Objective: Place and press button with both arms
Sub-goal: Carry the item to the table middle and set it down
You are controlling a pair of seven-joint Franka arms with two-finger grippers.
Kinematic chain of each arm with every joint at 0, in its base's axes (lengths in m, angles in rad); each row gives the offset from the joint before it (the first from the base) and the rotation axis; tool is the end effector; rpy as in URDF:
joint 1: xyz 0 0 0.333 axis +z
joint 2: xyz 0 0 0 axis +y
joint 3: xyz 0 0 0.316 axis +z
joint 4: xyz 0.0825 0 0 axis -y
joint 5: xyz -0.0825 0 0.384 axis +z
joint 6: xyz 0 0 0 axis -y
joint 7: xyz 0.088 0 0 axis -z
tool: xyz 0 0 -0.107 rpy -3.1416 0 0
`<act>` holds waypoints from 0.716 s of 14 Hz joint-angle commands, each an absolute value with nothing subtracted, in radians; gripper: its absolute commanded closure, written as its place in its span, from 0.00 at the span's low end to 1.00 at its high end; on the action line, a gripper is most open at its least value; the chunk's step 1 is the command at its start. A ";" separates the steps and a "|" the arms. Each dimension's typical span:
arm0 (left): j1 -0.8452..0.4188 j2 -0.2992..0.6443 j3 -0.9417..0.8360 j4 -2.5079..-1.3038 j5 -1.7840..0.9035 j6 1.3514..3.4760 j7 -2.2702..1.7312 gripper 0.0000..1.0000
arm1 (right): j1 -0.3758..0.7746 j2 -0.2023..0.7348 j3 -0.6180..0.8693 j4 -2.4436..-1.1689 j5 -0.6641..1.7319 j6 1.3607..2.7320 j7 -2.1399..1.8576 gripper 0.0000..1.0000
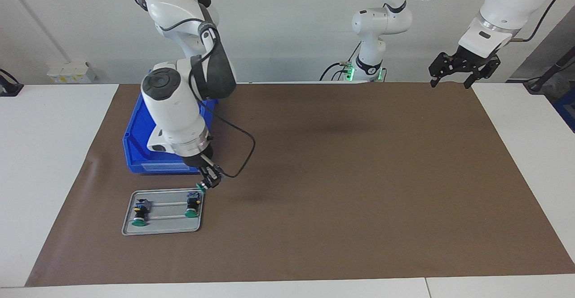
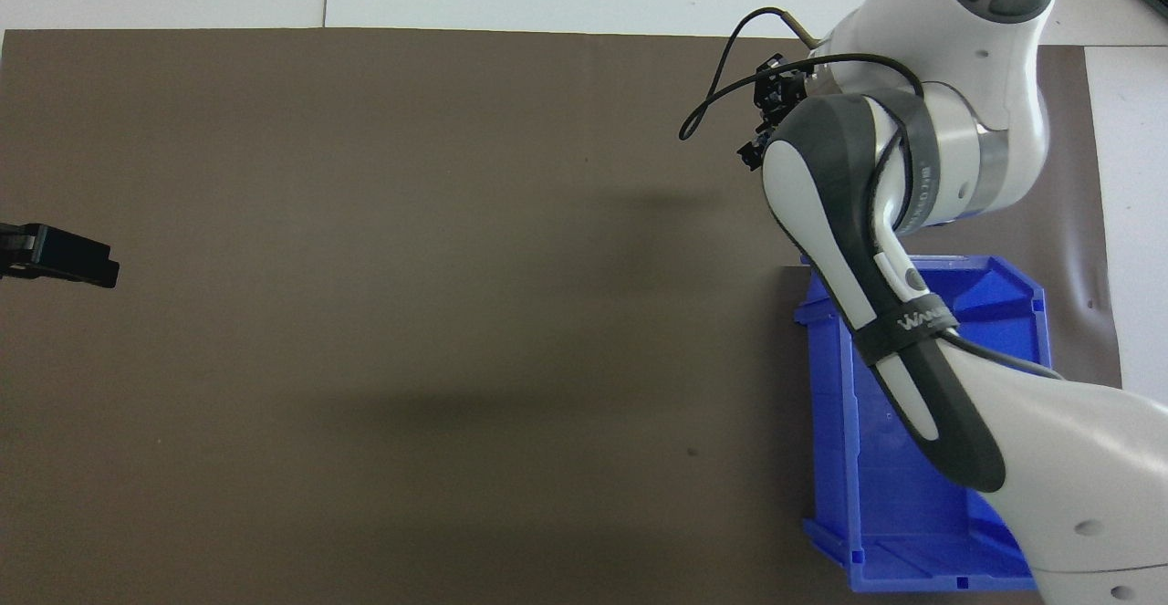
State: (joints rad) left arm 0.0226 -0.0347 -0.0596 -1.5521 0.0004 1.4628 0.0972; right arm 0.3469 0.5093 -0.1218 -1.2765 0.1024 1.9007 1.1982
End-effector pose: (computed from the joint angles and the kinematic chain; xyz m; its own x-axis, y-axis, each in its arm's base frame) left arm 0.5322 -0.0203 0.6429 0.9895 -0.1336 -0.0546 -0.1336 -0.9910 0.0029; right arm 0.6938 0.1863 0.4731 0.5554 -0.8316 0.0049 -0.8248 -0.5515 -0.1247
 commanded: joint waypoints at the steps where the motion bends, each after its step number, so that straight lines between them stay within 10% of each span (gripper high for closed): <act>1: 0.038 -0.063 -0.067 -1.583 -0.011 1.463 0.089 0.00 | 0.408 0.512 -0.123 -1.278 0.110 1.936 1.424 1.00; 10: 0.038 -0.063 -0.067 -1.583 -0.011 1.463 0.089 0.00 | 0.713 0.598 -0.121 -1.348 -0.084 2.032 2.041 1.00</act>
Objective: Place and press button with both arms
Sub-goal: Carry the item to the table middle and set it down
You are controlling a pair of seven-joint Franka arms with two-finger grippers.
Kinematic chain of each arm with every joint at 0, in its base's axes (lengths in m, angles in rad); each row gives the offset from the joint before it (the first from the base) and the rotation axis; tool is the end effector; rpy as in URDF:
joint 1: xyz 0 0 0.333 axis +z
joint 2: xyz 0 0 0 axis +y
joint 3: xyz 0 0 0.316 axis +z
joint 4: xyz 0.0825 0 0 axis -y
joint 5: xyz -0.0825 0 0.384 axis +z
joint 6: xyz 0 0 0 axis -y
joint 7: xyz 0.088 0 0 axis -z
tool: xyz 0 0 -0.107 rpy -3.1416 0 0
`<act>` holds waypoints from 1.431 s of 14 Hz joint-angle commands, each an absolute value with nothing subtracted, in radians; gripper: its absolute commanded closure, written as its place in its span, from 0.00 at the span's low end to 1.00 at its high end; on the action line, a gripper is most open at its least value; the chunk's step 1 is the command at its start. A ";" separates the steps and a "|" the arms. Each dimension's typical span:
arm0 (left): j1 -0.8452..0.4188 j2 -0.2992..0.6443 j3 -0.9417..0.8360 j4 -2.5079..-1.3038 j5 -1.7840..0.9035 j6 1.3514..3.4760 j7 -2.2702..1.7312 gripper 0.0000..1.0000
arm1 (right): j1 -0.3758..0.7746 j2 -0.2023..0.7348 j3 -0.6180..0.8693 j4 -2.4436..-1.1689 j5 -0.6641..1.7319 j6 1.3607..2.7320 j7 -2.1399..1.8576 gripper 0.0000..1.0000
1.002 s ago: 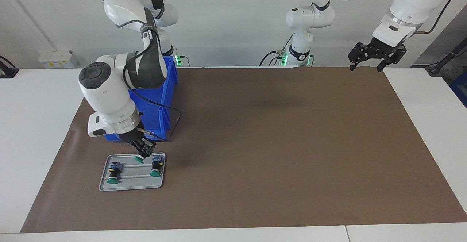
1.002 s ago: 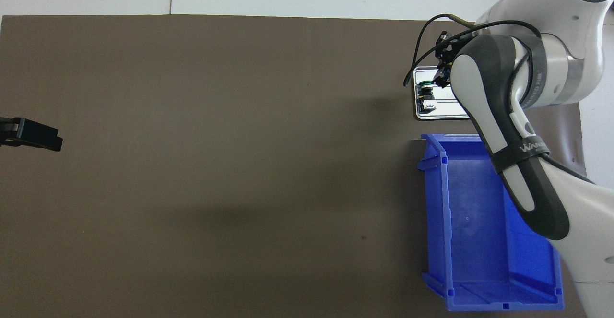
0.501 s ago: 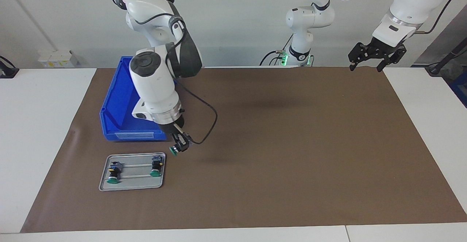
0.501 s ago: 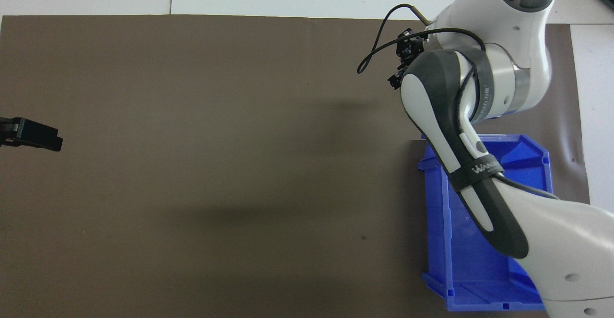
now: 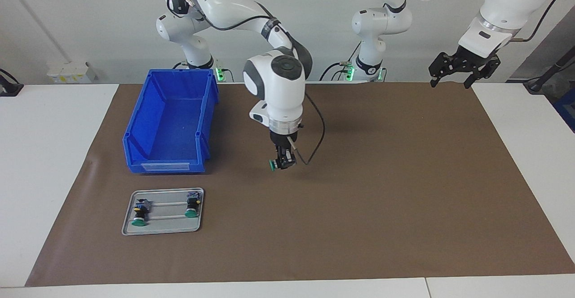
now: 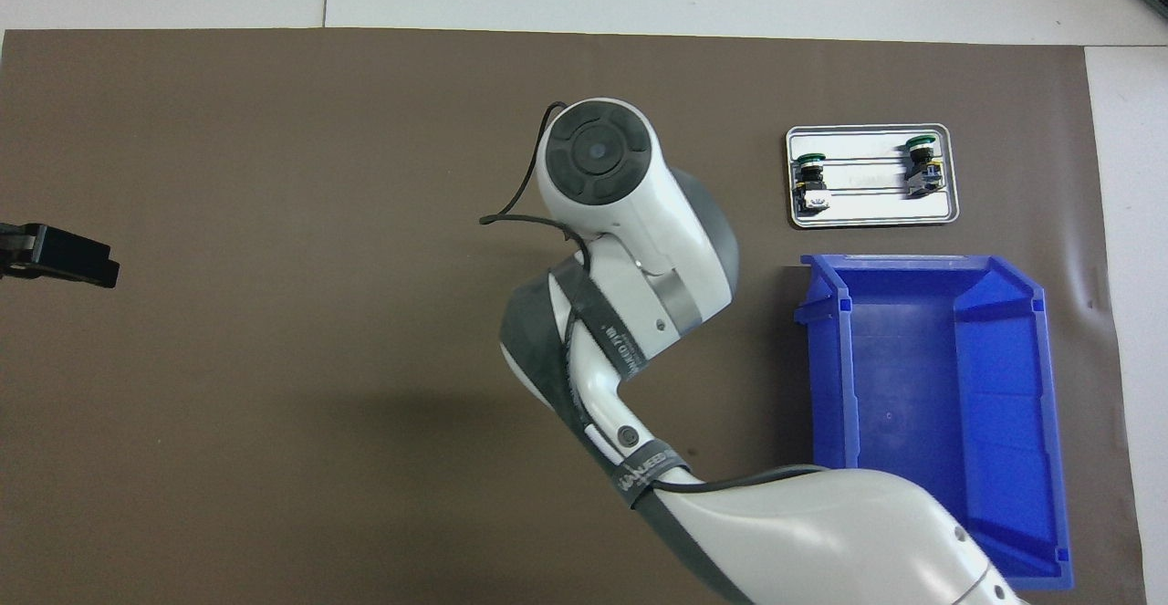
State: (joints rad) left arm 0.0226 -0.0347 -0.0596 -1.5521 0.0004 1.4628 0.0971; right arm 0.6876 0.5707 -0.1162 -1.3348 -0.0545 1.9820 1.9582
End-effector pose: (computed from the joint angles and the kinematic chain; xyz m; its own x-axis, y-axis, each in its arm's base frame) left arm 0.5322 -0.0203 0.6429 0.9895 -0.1335 -0.0546 -0.1335 -0.9910 0.0028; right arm 0.6024 0.4046 0.4086 0.2178 -0.9730 0.0763 -0.9675 -0.2255 -0.1147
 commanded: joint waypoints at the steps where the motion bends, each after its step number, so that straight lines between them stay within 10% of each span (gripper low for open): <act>1: 0.038 -0.063 -0.067 -1.583 -0.011 1.463 0.089 0.00 | 0.744 0.615 -0.121 -1.353 -0.087 2.043 2.078 1.00; 12: 0.038 -0.063 -0.067 -1.583 -0.011 1.463 0.089 0.00 | 0.828 0.595 -0.123 -1.537 -0.092 2.152 2.247 1.00; 13: 0.038 -0.063 -0.067 -1.583 -0.011 1.463 0.089 0.00 | 0.830 0.594 -0.121 -1.543 -0.092 2.154 2.250 0.66; 14: 0.038 -0.063 -0.067 -1.583 -0.011 1.463 0.089 0.00 | 0.830 0.594 -0.123 -1.542 -0.095 2.154 2.250 0.01; 20: 0.038 -0.066 -0.067 -1.585 -0.011 1.459 0.087 0.00 | 0.798 0.520 -0.124 -1.522 -0.135 2.151 2.129 0.00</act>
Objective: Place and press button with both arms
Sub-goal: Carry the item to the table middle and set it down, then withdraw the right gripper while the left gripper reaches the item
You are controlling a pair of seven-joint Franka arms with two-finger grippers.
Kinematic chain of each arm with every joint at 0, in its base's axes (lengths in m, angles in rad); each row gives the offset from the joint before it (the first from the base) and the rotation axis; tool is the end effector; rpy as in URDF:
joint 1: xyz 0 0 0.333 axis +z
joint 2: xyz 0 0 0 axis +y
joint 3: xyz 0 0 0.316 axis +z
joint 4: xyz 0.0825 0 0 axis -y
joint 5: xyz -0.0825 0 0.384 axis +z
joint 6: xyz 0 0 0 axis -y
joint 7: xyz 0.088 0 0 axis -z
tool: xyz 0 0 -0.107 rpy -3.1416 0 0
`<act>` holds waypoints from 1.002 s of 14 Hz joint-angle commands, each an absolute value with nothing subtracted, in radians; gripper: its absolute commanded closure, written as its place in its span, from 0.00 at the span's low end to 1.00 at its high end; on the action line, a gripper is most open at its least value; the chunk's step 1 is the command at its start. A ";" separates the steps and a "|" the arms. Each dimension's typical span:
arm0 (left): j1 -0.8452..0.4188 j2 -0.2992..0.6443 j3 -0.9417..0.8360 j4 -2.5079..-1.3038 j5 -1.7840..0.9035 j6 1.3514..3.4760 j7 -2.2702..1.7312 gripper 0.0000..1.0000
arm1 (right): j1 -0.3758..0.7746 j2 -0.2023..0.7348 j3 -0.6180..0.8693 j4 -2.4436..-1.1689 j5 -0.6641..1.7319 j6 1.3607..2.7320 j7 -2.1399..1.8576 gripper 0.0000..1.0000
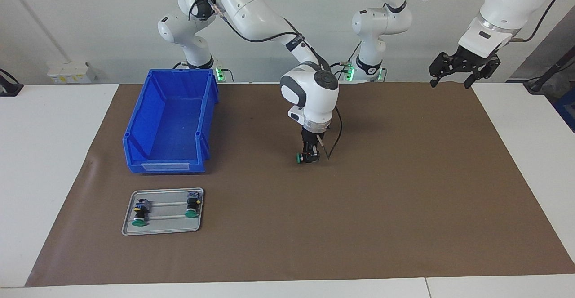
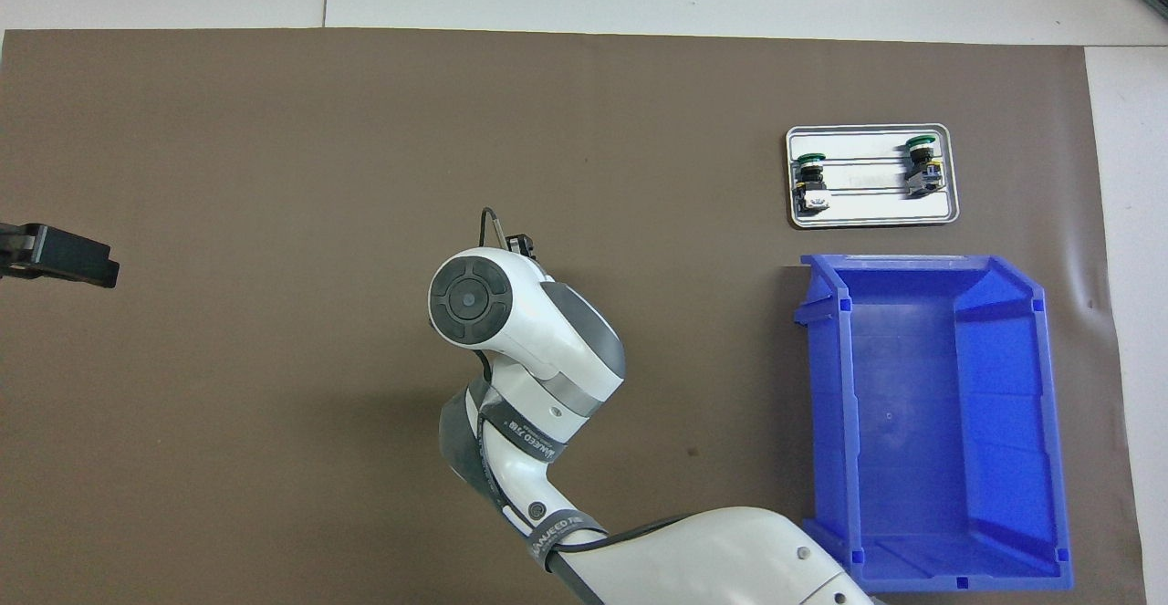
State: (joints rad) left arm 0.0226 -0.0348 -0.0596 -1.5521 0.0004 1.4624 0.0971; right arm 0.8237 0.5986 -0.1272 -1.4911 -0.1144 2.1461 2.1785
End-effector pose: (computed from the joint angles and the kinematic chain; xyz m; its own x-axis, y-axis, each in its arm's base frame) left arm 0.5321 -0.0203 0.6429 0.9895 -0.1335 -0.0549 -0.1335 -0.9910 0.0029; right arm 0.5413 0.4666 0.3302 0.1629 -0.9805 0.1097 -0.9741 -0.1775 -0.1402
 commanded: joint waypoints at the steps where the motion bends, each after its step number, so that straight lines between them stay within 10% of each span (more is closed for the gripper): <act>1: 0.037 -0.069 -0.071 -1.591 -0.011 1.459 0.089 0.00 | 0.769 0.474 -0.124 -1.529 -0.130 2.142 2.088 0.00; 14: -0.001 -0.084 -0.267 -1.736 -0.106 1.718 0.452 0.00 | 0.356 0.206 -0.124 -1.543 -0.008 2.002 0.969 0.00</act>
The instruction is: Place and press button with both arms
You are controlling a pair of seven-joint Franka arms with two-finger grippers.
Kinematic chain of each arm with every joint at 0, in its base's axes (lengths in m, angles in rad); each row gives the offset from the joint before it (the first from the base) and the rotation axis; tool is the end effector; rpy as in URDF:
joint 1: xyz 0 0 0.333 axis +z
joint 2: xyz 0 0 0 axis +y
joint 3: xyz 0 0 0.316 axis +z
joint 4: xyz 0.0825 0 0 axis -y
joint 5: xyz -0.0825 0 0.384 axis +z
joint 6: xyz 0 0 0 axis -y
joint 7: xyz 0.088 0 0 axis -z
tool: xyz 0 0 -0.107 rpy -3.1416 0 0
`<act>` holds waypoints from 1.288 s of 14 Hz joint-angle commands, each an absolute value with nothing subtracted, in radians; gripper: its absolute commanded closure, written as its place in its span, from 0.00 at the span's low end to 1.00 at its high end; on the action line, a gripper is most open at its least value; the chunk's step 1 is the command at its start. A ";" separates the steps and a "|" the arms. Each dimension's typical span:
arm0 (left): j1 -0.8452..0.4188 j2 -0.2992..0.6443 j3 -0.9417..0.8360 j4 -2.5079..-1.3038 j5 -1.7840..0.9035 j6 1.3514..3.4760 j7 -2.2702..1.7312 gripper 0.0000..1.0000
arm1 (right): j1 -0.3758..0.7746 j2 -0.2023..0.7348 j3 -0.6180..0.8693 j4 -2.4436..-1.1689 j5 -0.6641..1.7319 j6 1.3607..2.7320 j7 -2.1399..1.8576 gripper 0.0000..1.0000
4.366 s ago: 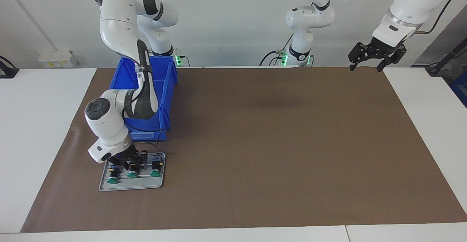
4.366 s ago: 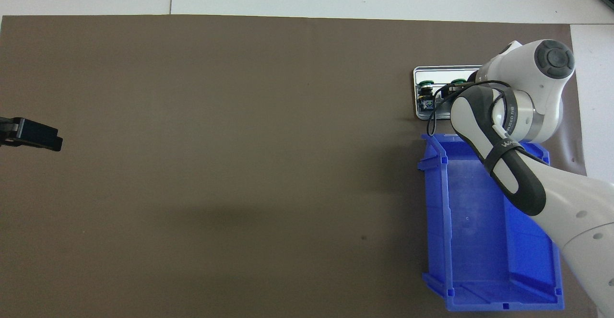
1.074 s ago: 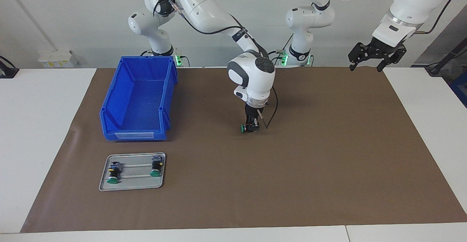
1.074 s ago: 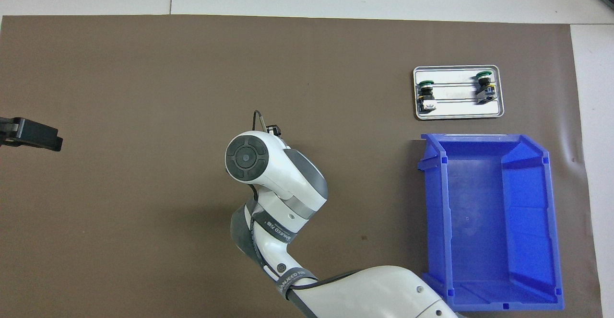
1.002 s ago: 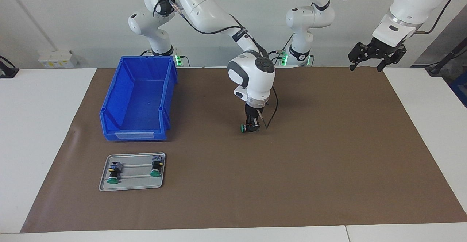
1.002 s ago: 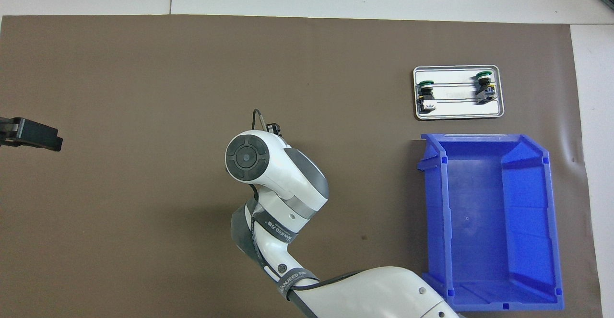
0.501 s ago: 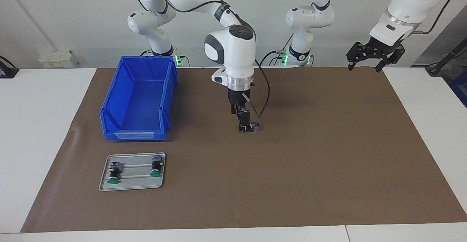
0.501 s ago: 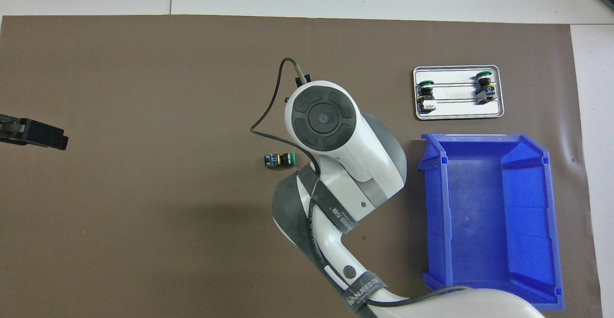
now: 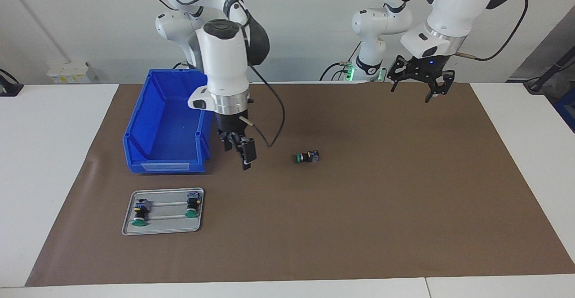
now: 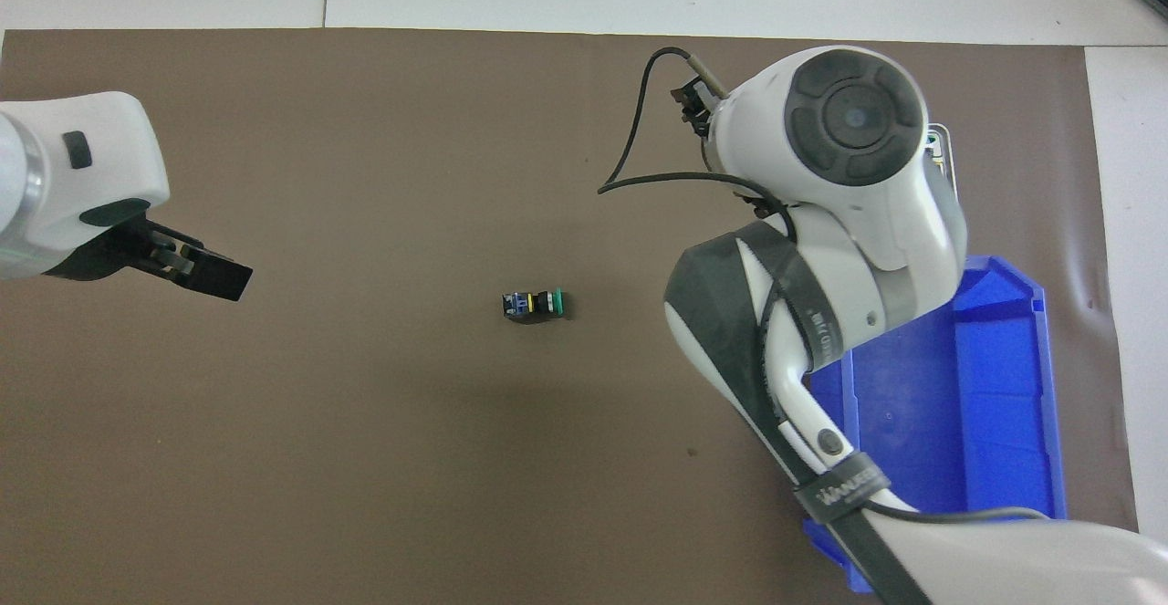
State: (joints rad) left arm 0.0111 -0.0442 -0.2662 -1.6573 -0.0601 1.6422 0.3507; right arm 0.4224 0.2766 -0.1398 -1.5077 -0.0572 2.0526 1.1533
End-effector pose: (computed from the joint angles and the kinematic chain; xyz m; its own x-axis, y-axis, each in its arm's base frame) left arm 0.5271 -0.1469 0.6134 0.8238 -0.5654 0.0424 -0.5668 -0.8231 0.0360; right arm 0.6422 0.1950 0.5357 0.6392 -0.7443 0.1935 -0.7157 -0.6678 -0.2047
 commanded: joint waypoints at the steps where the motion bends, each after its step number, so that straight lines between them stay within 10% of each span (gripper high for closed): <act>1: -0.012 -0.075 -0.287 -1.749 -0.118 1.765 0.486 0.00 | 0.327 0.189 -0.124 -1.543 -0.006 1.965 0.877 0.00; 10: -0.028 0.095 -0.503 -1.910 -0.129 2.155 0.623 0.00 | 0.112 0.022 -0.133 -1.525 -0.008 1.622 0.213 0.00; 18: -0.070 0.352 -0.566 -1.884 0.027 2.362 0.585 0.00 | 0.121 -0.064 -0.123 -1.683 -0.025 1.632 0.163 0.00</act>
